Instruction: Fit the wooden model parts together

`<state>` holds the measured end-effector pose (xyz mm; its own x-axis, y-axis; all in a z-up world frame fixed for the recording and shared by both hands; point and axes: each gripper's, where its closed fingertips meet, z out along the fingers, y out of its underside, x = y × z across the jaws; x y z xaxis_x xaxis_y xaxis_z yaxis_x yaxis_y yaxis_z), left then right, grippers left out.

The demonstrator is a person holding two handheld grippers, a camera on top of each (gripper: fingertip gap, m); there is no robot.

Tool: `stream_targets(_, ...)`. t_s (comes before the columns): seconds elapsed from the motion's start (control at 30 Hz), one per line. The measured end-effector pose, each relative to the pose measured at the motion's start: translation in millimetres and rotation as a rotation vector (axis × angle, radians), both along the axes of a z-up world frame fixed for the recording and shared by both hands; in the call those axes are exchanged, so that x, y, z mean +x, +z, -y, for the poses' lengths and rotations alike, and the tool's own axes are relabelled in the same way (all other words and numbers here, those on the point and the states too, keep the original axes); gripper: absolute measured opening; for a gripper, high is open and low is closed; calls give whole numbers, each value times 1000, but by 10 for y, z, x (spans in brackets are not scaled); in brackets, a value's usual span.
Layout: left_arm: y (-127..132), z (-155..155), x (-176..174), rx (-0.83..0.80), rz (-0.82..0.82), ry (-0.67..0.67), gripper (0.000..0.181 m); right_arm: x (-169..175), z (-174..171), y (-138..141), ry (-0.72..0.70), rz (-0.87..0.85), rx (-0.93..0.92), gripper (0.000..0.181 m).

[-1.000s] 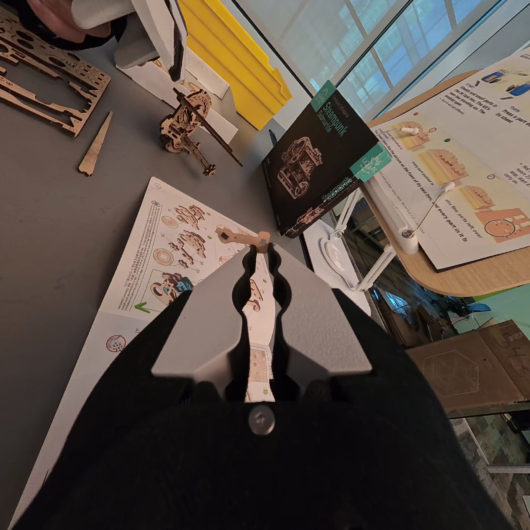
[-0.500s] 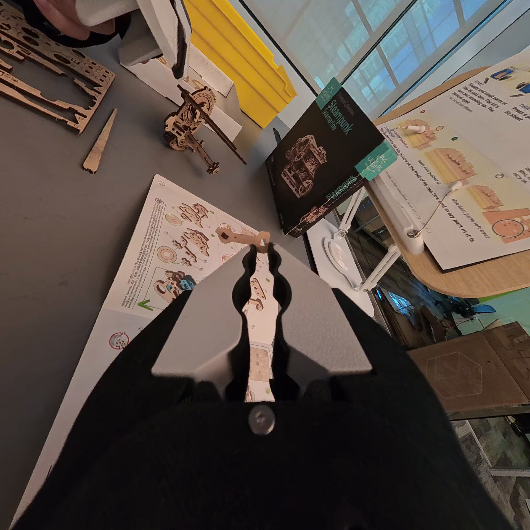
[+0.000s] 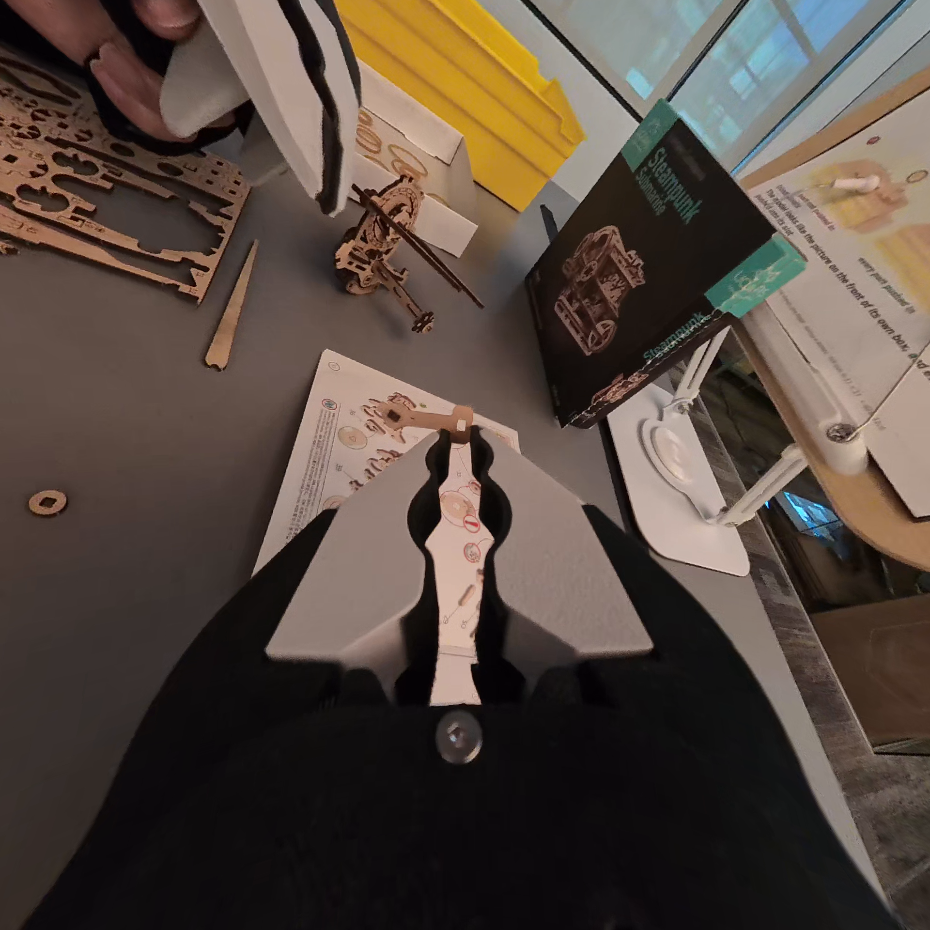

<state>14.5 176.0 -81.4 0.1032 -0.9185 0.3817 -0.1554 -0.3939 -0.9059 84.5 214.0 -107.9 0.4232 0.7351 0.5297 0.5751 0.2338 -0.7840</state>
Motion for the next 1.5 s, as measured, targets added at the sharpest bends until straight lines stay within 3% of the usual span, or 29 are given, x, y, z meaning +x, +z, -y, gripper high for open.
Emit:
stream_targets(0.23,-6,3,4,1,-3,-1,2,25,40,127,19,-35,54,6)
stream_targets(0.8,-12,20,11,1,-6,-10,2,46,53,55,22,61,107,7)
stream_targets(1.5,-36,47,25,14,-20,-21,2,37,152,202,70,0,171,7)
